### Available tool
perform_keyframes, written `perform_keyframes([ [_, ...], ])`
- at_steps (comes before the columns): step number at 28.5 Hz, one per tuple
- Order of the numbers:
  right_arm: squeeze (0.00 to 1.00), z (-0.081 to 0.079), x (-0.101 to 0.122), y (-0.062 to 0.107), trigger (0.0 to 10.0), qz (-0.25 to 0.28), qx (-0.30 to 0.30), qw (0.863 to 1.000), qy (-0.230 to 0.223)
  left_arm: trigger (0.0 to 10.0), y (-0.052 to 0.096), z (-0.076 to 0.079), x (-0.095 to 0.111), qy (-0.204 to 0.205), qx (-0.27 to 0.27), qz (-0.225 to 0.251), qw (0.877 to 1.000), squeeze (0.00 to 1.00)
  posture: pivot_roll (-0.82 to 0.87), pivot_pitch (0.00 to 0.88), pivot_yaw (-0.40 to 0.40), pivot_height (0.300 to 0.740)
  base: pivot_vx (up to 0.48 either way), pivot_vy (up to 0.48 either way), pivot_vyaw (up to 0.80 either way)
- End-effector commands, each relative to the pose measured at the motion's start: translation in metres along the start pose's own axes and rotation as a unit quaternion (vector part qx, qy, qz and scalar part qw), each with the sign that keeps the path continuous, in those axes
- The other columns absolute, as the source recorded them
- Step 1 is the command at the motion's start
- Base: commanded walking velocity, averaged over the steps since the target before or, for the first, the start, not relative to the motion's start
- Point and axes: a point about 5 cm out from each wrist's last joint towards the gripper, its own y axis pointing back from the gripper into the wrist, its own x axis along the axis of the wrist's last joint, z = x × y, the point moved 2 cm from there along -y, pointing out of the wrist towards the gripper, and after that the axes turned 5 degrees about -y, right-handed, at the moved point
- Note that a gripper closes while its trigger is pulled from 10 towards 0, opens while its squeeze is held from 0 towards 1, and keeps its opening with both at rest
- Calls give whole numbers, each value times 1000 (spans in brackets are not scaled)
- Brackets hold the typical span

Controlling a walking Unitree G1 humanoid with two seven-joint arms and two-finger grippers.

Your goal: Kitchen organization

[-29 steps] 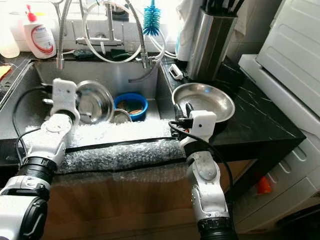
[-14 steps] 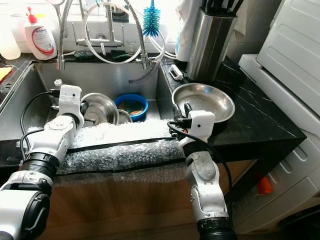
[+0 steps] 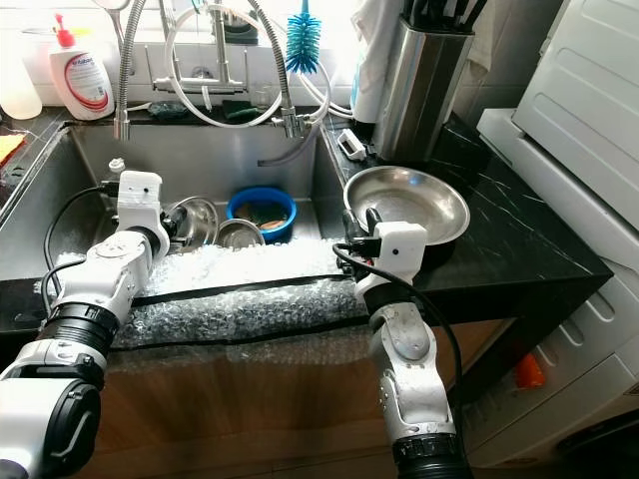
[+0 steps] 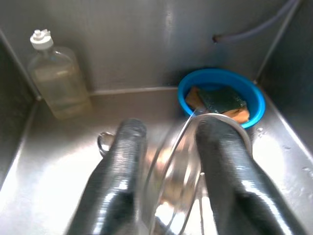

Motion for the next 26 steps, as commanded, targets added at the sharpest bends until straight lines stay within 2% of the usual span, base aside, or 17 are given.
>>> perform_keyframes([
  [1, 0, -1, -2, -2, 10000, -8, 0, 1000, -9, 10000, 1, 12, -20, 43, -21, -41, 998, 1000, 9, 0, -81, 740, 0, 0, 0],
  [6, 0, -1, -4, -2, 10000, -15, 0, 1000, -11, 10000, 1, 12, -20, 97, -18, -45, 994, 1000, 10, 0, -81, 740, 0, 0, 0],
  [7, 0, -1, -4, -3, 10000, -15, 1, 1000, -11, 10000, 1, 10, -16, 88, -10, -32, 996, 0, 9, 0, -82, 740, 0, 0, 0],
  [9, 0, 0, -2, -3, 10000, -12, 0, 1000, -11, 10000, 2, 6, -2, 76, 0, 17, 997, 0, 7, 0, -81, 740, 0, 0, 0],
  [10, 0, 1, -1, -3, 10000, -9, -1, 1000, -11, 10000, 5, 2, 18, 27, 21, 83, 996, 0, 6, 0, -82, 740, 0, 0, 0],
  [11, 0, 1, -1, -3, 10000, -9, -1, 1000, -11, 10000, 5, 2, 18, 27, 21, 83, 996, 0, 6, 0, -82, 740, 0, 0, 0],
  [12, 0, 1, 0, -2, 10000, -7, -1, 1000, -10, 10000, 11, 0, 33, 7, 30, 138, 990, 0, 5, 0, -81, 740, 0, 0, 0],
  [13, 0, 1, 1, -2, 10000, -4, -3, 1000, -7, 10000, 20, -1, 51, 15, 32, 201, 979, 0, 2, 0, -78, 740, 0, 0, 0],
  [14, 0, 2, 3, -2, 10000, 0, -5, 1000, -7, 10000, 24, -2, 58, 10, 37, 226, 973, 0, 1, 0, -77, 740, 0, 0, 0],
  [15, 0, 2, 3, -2, 10000, 0, -5, 1000, -7, 10000, 24, -2, 58, 10, 37, 226, 973, 0, 1, 0, -77, 740, 0, 0, 0],
  [16, 0, 3, 7, -3, 10000, 9, -10, 1000, -8, 10000, 35, -9, 67, -16, 62, 268, 961, 0, 1, 0, -78, 740, 0, 0, 0],
  [18, 0, 5, 16, -6, 10000, 21, -12, 1000, -6, 10000, 51, -23, 63, -32, 89, 295, 951, 0, -10, 0, -76, 740, 0, 0, 0],
  [20, 0, 5, 18, -6, 10000, 23, -12, 1000, -5, 10000, 54, -25, 61, -36, 95, 298, 949, 0, -11, 0, -76, 740, 0, 0, 0],
  [26, 0, 19, 36, -8, 10000, 48, -41, 998, -1, 10000, 84, -41, 37, -48, 122, 314, 940, 0, -6, 0, -79, 740, 0, 0, 0],
])
